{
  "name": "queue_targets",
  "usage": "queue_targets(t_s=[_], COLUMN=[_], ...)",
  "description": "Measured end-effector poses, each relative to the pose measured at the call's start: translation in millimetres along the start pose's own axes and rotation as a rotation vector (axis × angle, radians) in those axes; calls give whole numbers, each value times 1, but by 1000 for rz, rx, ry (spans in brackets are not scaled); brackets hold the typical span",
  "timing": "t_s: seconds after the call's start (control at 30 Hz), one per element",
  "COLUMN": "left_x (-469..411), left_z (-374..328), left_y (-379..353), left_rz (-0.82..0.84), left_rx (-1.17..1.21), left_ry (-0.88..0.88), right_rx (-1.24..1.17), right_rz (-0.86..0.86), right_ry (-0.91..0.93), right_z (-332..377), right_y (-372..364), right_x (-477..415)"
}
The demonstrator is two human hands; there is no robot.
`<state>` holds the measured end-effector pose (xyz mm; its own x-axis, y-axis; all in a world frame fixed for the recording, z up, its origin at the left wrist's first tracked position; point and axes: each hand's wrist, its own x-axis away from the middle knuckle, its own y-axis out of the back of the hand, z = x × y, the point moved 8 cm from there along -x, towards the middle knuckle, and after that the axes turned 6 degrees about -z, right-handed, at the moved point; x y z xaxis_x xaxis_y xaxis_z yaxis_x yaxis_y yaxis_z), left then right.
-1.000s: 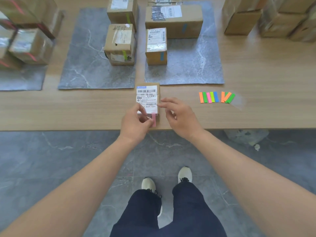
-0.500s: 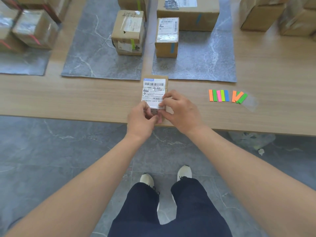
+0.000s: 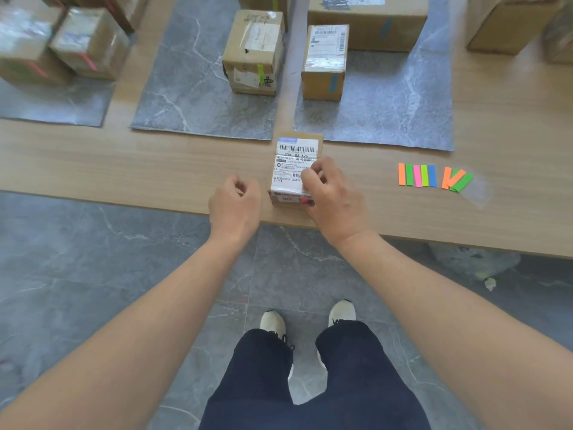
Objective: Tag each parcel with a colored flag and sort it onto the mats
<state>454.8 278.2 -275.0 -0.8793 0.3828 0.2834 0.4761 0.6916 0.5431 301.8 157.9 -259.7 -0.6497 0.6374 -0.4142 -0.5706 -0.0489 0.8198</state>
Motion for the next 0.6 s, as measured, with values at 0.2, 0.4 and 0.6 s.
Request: queue_targets(t_s=[0.2, 0.4, 0.6], left_x=[11, 17, 24], left_z=[-29, -45, -93], left_y=[-22, -24, 21], left_rz=[244, 345, 372], left_rx=[234, 362, 415], left_ry=[109, 154, 102], right_rx=[-601, -867, -850], right_rz=[94, 124, 91], right_ry=[-714, -975, -930], right_z=[-20, -4, 35], right_y=[4, 7, 51], right_x=[8, 4, -27])
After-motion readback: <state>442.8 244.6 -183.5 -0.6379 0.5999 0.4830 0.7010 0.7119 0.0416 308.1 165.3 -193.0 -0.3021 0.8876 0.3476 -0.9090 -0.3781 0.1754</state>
